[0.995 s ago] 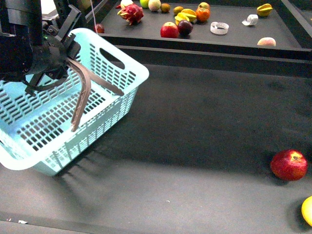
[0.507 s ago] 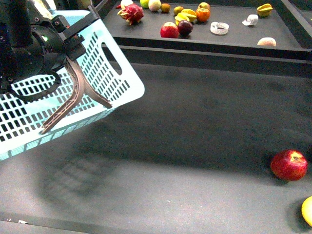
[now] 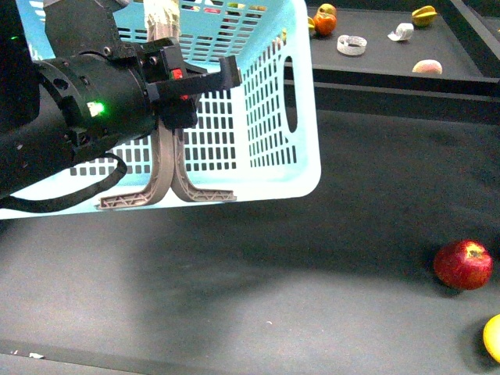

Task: Pick mango with right arm and hold basket with left

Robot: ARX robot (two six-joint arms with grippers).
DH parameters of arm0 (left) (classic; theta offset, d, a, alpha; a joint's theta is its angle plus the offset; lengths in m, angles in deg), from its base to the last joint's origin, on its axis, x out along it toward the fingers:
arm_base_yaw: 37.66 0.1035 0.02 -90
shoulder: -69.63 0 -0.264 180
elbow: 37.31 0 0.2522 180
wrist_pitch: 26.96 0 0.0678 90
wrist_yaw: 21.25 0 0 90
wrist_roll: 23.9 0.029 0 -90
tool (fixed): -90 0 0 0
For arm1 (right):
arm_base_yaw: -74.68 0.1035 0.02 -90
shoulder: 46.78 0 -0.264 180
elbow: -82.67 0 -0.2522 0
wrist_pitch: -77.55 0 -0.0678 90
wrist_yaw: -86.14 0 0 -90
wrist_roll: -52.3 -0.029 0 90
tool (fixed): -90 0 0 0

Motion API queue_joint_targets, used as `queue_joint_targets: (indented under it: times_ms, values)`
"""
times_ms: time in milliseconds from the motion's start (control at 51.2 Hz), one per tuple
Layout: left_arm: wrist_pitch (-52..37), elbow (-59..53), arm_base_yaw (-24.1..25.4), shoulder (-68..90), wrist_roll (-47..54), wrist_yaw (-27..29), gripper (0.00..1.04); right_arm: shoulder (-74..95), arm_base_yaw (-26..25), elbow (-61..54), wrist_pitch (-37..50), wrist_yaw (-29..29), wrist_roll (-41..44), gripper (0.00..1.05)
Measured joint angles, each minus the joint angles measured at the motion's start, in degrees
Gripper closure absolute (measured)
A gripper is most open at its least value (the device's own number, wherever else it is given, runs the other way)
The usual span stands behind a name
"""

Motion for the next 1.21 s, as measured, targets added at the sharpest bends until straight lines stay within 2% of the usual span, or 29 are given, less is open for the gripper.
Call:
queue_joint_targets:
  times_ms: [293, 429, 917, 1210]
  values:
    - [-4.0, -5.2, -0.8, -2.7, 1.4, -8.0, 0.99, 0.0, 0.0, 0.0, 0.0, 0.0, 0.0, 0.08]
    - [-4.0, -6.7, -1.3, -4.2, 0.9, -9.2, 0.99, 0.0, 0.0, 0.0, 0.0, 0.0, 0.0, 0.08]
    - [-5.5, -9.5, -6.1, -6.8, -2.1, -7.9, 0.99, 0.0, 0.0, 0.0, 0.0, 0.0, 0.0, 0.08]
    - [-5.7, -9.7, -6.4, -7.9, -2.2, -5.9, 0.99, 0.0, 0.0, 0.0, 0.0, 0.0, 0.0, 0.08]
